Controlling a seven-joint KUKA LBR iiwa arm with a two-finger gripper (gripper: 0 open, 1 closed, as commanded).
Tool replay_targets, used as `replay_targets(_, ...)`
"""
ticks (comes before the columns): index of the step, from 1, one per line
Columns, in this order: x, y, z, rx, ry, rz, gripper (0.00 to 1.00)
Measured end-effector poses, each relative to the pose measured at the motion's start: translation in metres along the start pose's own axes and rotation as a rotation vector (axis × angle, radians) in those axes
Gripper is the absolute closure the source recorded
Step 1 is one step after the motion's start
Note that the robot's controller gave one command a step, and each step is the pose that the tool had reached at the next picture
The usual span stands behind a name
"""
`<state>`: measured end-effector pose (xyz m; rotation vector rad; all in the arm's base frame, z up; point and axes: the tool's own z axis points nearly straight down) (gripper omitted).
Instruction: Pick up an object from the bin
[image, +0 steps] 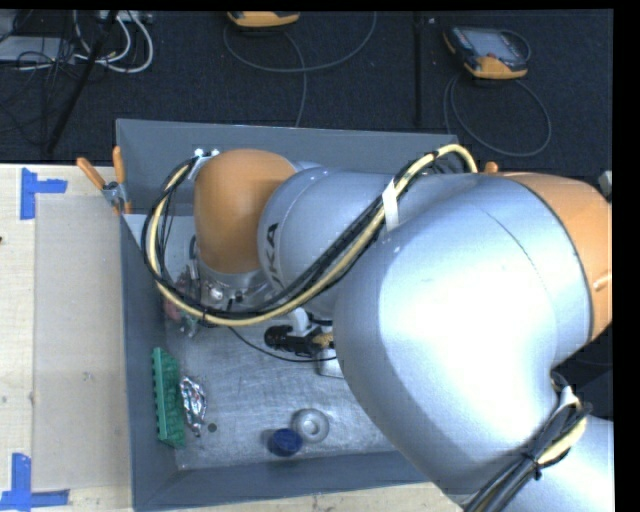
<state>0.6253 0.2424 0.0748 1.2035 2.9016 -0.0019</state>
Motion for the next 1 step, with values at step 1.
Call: replay_targets(1, -0.0018, 0.0014, -0.1066, -0.008, -0.002, -0.001, 1.00)
